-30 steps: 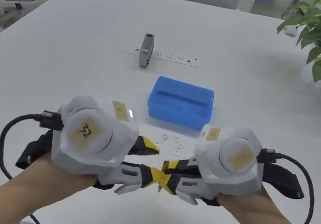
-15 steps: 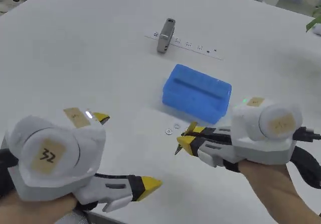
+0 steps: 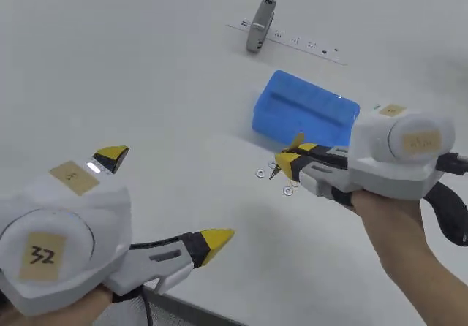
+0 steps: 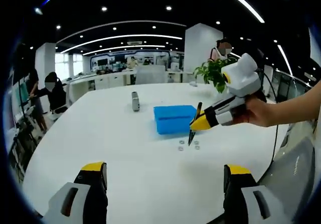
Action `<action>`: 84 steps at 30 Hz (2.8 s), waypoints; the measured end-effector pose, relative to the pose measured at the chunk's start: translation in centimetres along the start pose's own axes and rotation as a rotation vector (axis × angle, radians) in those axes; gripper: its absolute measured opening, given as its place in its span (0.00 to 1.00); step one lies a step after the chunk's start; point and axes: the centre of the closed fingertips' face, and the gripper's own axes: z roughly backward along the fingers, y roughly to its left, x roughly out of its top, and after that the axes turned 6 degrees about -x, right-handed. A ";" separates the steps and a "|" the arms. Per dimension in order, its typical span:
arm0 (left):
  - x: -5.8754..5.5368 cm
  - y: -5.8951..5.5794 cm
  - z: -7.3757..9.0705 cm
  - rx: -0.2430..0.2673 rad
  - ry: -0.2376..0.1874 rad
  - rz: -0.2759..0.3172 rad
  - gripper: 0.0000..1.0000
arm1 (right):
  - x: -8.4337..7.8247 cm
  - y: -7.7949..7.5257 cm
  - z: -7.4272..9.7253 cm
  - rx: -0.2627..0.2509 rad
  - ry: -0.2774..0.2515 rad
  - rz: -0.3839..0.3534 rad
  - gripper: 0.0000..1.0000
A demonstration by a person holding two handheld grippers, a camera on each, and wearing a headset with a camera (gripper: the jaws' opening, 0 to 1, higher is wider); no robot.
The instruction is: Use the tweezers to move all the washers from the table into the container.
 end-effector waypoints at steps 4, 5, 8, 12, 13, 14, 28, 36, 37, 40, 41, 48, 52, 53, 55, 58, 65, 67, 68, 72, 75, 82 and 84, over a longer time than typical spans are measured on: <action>-0.9 0.6 0.0 0.035 0.053 -0.032 0.99 | -0.3 -0.1 -1.0 0.002 0.001 -0.022 0.04; -0.9 0.8 0.1 0.050 0.059 -0.043 0.99 | -0.3 -0.2 -1.0 0.006 0.005 -0.023 0.04; -0.9 1.1 0.2 0.069 0.056 -0.058 0.99 | -0.2 0.0 -1.3 0.008 0.007 -0.018 0.04; -0.5 1.7 0.6 0.112 0.046 -0.099 0.99 | -0.1 0.1 -2.0 0.016 0.004 -0.016 0.04; -0.5 1.8 0.6 0.118 0.042 -0.103 0.99 | -0.1 0.2 -2.1 0.020 0.006 -0.012 0.04; -0.5 1.9 0.7 0.121 0.046 -0.104 0.99 | -0.2 0.3 -2.3 0.022 0.010 -0.011 0.04; -1.3 1.8 0.5 0.120 0.094 -0.133 0.99 | -0.9 0.2 -2.6 0.017 0.019 0.007 0.04; -1.6 1.8 0.4 0.114 0.111 -0.132 0.99 | -0.9 0.3 -2.6 0.019 0.038 0.022 0.02; -1.6 1.7 0.4 0.111 0.112 -0.130 0.99 | -0.8 0.3 -2.5 0.013 0.039 0.035 0.02; -1.7 1.6 0.3 0.105 0.116 -0.130 0.99 | -0.2 0.5 -2.2 0.009 0.037 0.052 0.02; -1.7 1.5 0.3 0.101 0.116 -0.132 0.99 | 0.2 0.4 -2.1 0.009 0.032 0.056 0.02; -1.6 1.4 0.3 0.094 0.108 -0.144 0.99 | 2.3 0.1 -0.7 0.004 -0.008 0.068 0.02; -1.6 1.4 0.3 0.094 0.111 -0.149 0.99 | 3.0 -0.6 -0.6 -0.011 -0.022 0.077 0.02; -1.6 1.3 0.3 0.089 0.113 -0.152 0.99 | 3.4 -0.9 -0.4 -0.017 -0.026 0.082 0.02; -1.6 1.0 0.2 0.077 0.108 -0.148 0.99 | 3.8 -1.6 -0.5 -0.026 -0.032 0.086 0.02; -1.7 1.1 0.2 0.082 0.118 -0.153 0.99 | 4.6 -2.3 -0.6 -0.045 -0.046 0.095 0.02; -2.1 0.9 0.0 0.072 0.142 -0.166 0.99 | 6.8 -3.7 -1.5 -0.084 -0.070 0.135 0.02; -2.1 0.9 0.0 0.073 0.142 -0.171 0.99 | 7.6 -4.5 -1.7 -0.114 -0.084 0.154 0.02; -2.1 0.9 0.0 0.072 0.143 -0.171 0.99 | 7.9 -4.8 -1.8 -0.126 -0.082 0.158 0.02; -2.1 0.8 0.1 0.067 0.145 -0.168 0.99 | 8.4 -6.3 -2.7 -0.154 -0.096 0.141 0.02; -2.0 0.8 0.1 0.070 0.142 -0.175 0.99 | 8.5 -7.5 -3.5 -0.166 -0.113 0.061 0.02; -2.1 0.7 0.0 0.062 0.146 -0.177 0.99 | 7.8 -8.6 -5.1 -0.187 -0.100 0.023 0.02; -2.0 0.8 0.1 0.066 0.144 -0.180 0.99 | 7.6 -8.6 -5.5 -0.192 -0.091 0.029 0.02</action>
